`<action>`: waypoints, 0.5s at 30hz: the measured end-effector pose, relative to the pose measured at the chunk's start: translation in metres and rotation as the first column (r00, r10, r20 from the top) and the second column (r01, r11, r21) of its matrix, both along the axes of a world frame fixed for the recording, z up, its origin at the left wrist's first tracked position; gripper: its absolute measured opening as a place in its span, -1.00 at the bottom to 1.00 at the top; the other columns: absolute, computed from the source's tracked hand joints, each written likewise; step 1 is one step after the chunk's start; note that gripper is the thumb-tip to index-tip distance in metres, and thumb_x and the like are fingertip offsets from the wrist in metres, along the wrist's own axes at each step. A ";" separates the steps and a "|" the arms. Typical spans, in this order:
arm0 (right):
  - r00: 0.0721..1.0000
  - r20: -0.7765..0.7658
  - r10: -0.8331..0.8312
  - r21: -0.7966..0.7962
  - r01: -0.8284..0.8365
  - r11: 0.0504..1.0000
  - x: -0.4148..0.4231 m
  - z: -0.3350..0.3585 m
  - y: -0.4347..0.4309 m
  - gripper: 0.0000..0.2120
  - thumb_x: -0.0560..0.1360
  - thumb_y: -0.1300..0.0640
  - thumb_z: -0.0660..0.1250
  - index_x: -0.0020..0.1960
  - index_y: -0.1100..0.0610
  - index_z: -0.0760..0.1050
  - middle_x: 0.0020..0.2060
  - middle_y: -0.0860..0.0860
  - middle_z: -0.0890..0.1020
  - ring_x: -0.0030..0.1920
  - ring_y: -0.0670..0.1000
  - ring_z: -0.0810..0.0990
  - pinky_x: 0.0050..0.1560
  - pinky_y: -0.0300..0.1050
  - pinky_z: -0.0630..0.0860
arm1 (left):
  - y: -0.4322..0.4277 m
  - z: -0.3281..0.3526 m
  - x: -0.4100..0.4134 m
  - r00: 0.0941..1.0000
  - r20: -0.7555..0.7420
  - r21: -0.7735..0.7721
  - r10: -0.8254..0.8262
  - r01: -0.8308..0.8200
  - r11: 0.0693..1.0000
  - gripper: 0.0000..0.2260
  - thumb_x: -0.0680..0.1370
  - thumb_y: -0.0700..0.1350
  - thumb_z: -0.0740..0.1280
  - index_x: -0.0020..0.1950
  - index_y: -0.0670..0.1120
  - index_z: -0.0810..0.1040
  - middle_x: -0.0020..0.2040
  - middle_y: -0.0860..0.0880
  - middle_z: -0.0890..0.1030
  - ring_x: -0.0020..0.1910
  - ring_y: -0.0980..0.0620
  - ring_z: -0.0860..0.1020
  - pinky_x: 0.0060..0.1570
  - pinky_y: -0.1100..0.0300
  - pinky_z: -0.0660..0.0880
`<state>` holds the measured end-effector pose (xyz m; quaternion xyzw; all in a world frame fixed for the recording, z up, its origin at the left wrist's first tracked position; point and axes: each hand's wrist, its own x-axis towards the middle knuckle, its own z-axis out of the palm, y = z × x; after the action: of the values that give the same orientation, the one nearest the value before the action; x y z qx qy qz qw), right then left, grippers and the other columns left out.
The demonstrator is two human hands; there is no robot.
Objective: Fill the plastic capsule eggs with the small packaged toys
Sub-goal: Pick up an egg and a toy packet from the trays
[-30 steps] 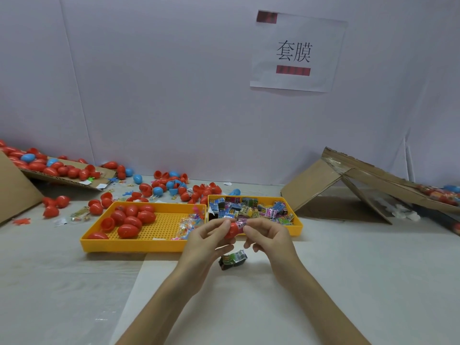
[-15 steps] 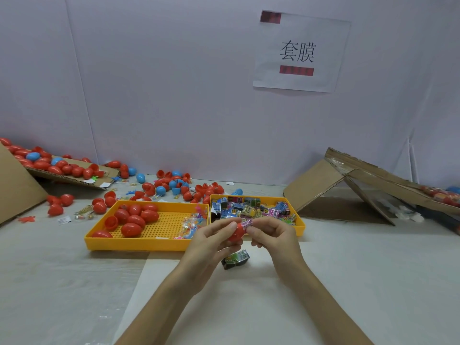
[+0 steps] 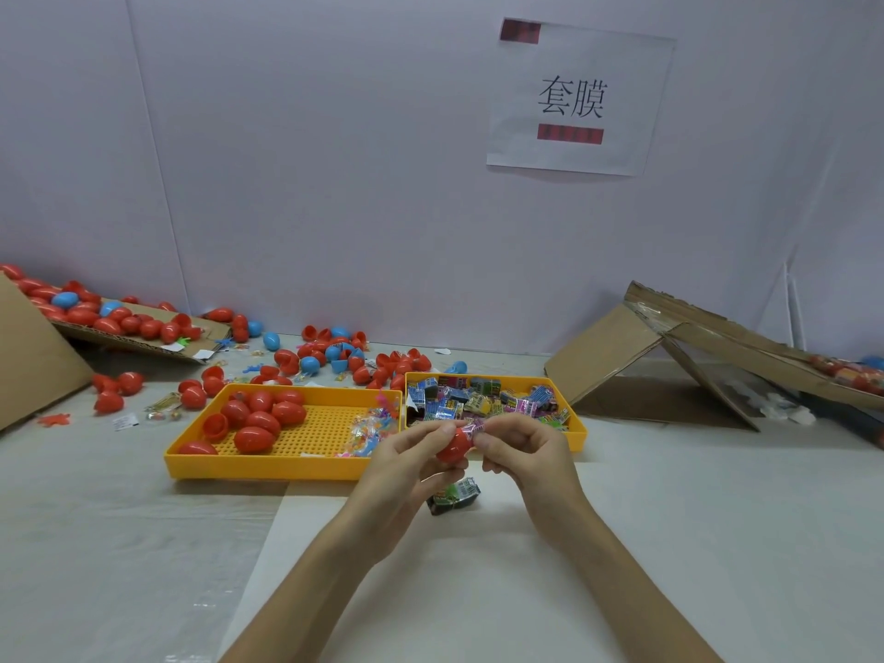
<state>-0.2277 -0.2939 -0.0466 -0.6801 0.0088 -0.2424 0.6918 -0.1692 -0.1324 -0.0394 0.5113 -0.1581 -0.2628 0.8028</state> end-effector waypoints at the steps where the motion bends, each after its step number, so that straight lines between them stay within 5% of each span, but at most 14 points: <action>1: 1.000 0.012 -0.019 -0.015 0.019 1.000 0.000 0.000 0.000 -0.84 0.28 0.06 0.56 -0.17 0.07 0.70 -0.32 0.09 0.69 -0.35 -0.01 0.61 -0.26 -0.19 0.55 | 0.000 0.000 0.000 1.000 0.000 -0.010 0.009 -0.009 1.000 -0.76 0.51 -0.06 0.45 0.10 -0.16 0.71 0.01 -0.20 0.69 -0.03 -0.10 0.68 -0.05 0.19 0.61; 6: 0.997 0.030 -0.078 -0.069 0.080 0.994 0.002 -0.001 0.000 -0.88 0.37 0.20 0.55 -0.11 0.17 0.68 -0.31 0.05 0.69 -0.35 -0.04 0.61 -0.28 -0.24 0.54 | -0.001 -0.002 0.000 0.999 -0.022 -0.044 0.034 -0.035 0.998 -0.71 0.47 -0.05 0.46 0.11 -0.19 0.67 -0.01 -0.20 0.72 -0.02 -0.14 0.71 -0.08 0.19 0.63; 10: 0.997 0.044 -0.061 -0.052 0.063 0.997 0.001 -0.001 0.002 -0.85 0.37 0.10 0.51 -0.10 0.15 0.69 -0.33 0.06 0.67 -0.34 -0.04 0.59 -0.27 -0.23 0.52 | 0.001 -0.003 0.001 0.996 -0.058 -0.050 0.075 -0.078 0.996 -0.70 0.44 -0.04 0.46 0.10 -0.18 0.66 -0.05 -0.19 0.73 -0.05 -0.14 0.72 -0.13 0.19 0.64; 15: 0.999 0.023 -0.022 -0.144 0.025 0.989 0.002 -0.004 0.003 -0.90 0.46 0.29 0.50 -0.13 0.11 0.71 -0.27 0.06 0.70 -0.31 0.00 0.65 -0.24 -0.25 0.53 | 0.002 -0.003 0.002 0.994 -0.030 -0.006 0.108 -0.108 0.994 -0.66 0.42 0.00 0.47 0.11 -0.18 0.66 -0.09 -0.16 0.73 -0.13 -0.09 0.71 -0.14 0.17 0.65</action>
<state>-0.2261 -0.2909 -0.0504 -0.7255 -0.0079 -0.2578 0.6380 -0.1671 -0.1308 -0.0426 0.5120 -0.1193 -0.2258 0.8202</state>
